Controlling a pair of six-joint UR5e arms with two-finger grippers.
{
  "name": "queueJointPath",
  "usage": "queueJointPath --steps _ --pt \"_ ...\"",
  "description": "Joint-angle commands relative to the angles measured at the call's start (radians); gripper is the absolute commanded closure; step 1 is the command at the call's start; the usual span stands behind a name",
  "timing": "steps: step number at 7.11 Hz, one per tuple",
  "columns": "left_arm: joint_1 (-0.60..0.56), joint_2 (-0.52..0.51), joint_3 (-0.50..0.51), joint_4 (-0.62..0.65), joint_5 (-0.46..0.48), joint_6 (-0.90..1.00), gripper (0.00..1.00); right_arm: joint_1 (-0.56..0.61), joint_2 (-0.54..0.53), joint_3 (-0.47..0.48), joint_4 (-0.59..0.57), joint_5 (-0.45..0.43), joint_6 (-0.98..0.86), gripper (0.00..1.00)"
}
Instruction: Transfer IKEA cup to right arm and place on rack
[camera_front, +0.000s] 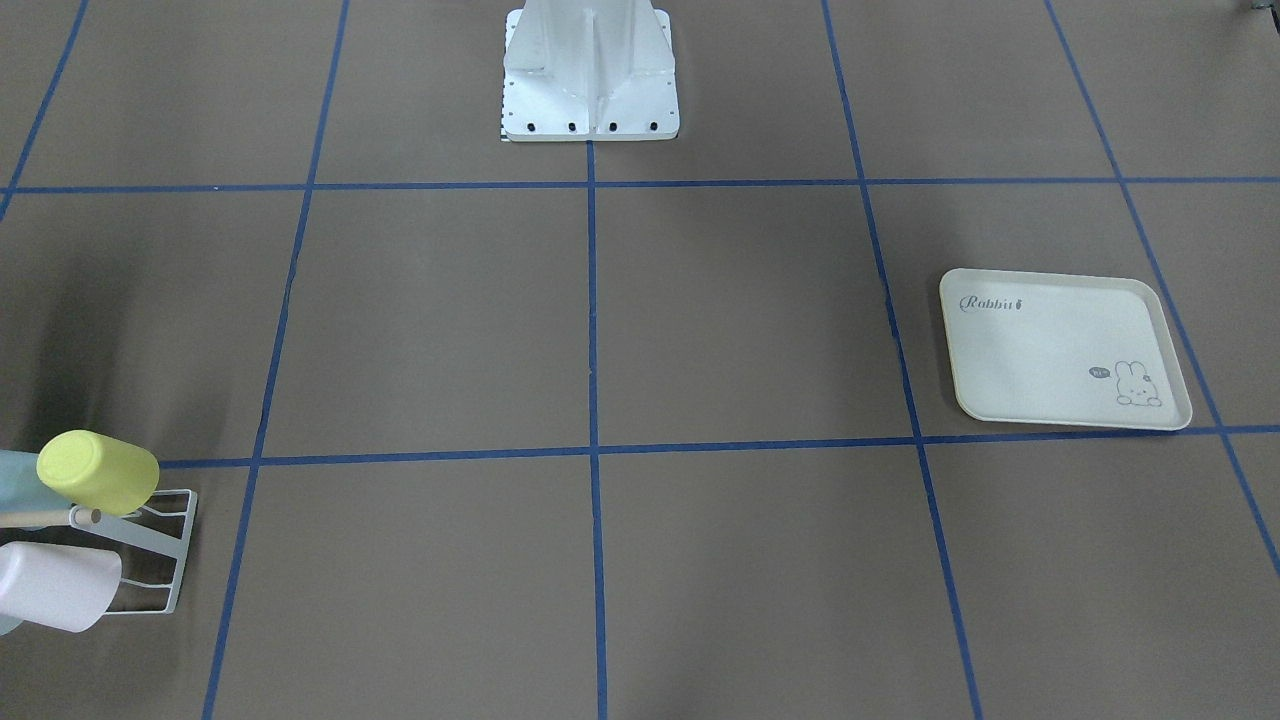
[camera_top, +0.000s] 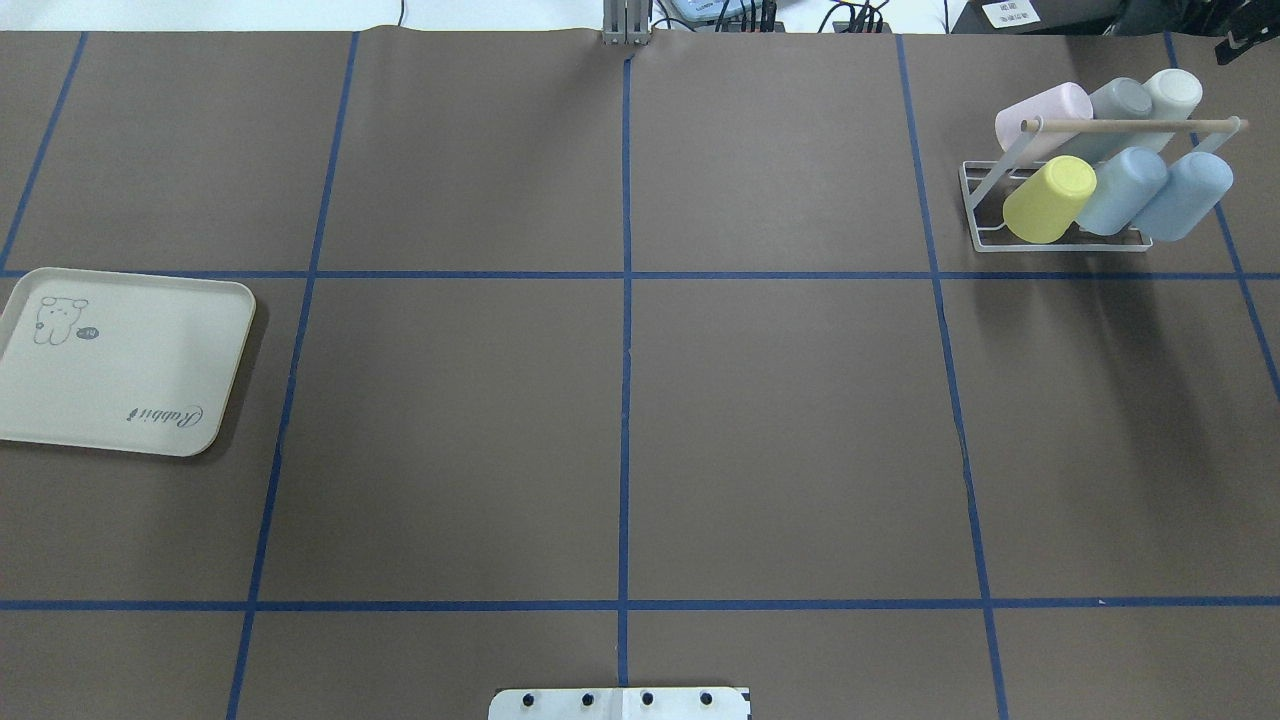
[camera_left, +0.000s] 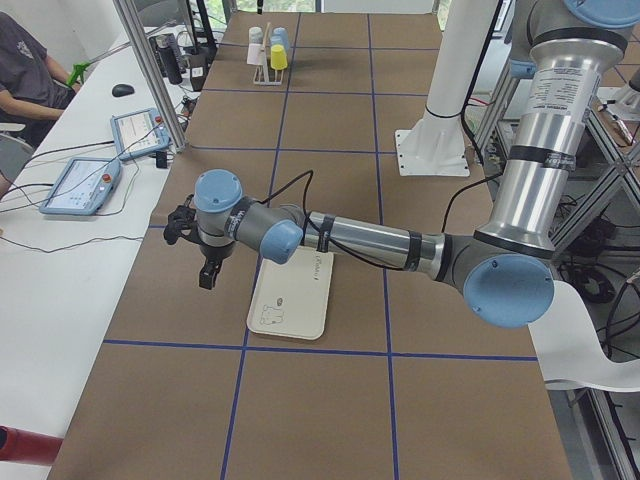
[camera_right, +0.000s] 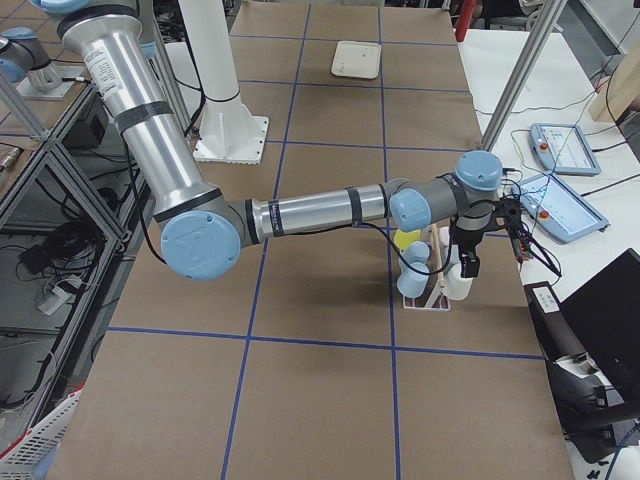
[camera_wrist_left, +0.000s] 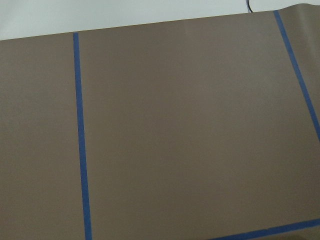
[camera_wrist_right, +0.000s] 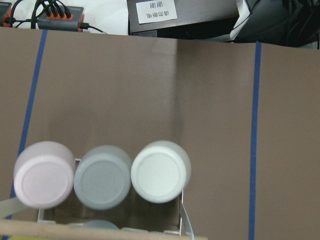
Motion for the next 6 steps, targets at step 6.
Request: queueJointPath --steps 6 --pt "-0.022 0.26 -0.236 0.197 -0.015 0.113 0.0 0.036 -0.359 0.433 -0.23 0.034 -0.155 0.01"
